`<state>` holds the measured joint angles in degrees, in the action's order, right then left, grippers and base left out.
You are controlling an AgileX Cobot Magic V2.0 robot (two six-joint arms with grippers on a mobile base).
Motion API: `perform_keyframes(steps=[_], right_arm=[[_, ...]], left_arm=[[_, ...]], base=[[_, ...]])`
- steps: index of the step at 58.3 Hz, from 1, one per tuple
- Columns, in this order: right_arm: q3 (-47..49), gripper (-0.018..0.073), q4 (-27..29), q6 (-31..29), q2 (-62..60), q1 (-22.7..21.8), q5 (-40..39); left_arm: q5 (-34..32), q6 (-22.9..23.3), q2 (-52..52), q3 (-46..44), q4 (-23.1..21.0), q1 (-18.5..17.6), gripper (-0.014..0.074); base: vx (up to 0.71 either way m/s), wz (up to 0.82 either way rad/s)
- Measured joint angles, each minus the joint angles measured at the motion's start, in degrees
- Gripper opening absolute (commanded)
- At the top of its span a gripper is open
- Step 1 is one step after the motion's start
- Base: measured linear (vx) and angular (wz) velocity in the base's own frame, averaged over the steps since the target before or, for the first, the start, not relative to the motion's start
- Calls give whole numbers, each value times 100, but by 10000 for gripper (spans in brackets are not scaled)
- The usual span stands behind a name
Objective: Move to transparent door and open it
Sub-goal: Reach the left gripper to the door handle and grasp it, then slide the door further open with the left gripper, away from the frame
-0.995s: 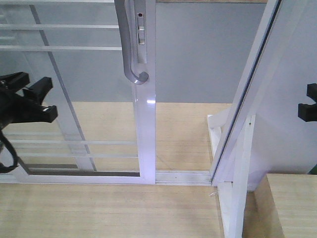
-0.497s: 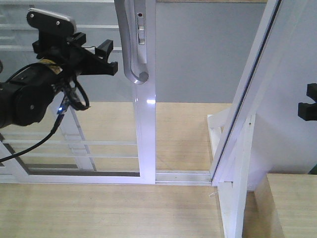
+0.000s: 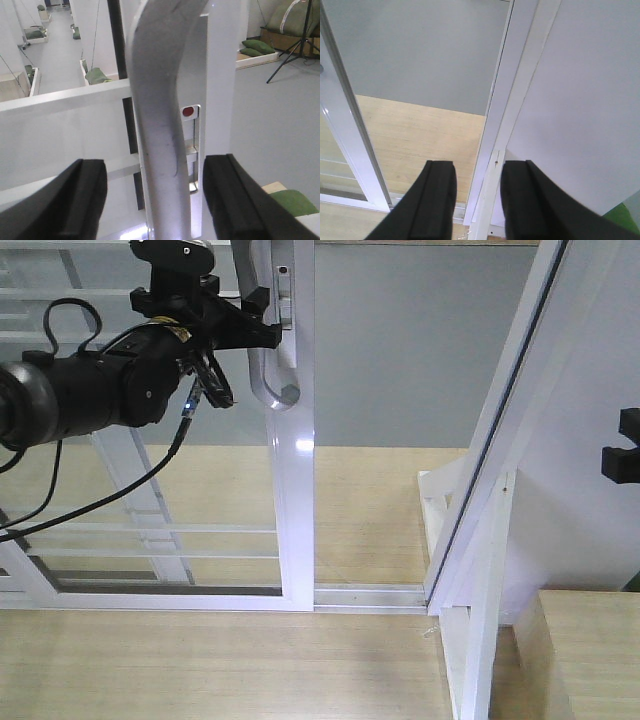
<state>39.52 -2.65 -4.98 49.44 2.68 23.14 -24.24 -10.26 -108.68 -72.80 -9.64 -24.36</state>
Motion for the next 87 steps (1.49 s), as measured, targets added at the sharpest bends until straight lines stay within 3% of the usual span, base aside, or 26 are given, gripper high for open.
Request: perform_keyframes(steps=[11, 28, 56, 87], right_arm=[[0, 323, 0, 0, 0, 0, 0], [0, 323, 0, 0, 0, 0, 0], [0, 323, 0, 0, 0, 0, 0], [0, 323, 0, 0, 0, 0, 0]], left_arm=[[24, 0, -600, -613, -23, 0, 518], [48, 0, -812, -914, -52, 7, 381], [727, -21, -654, -945, -424, 230, 380], [1565, -28, -435, -962, -528, 800, 382]], base=[[0, 0], [0, 0], [0, 0], [0, 0]])
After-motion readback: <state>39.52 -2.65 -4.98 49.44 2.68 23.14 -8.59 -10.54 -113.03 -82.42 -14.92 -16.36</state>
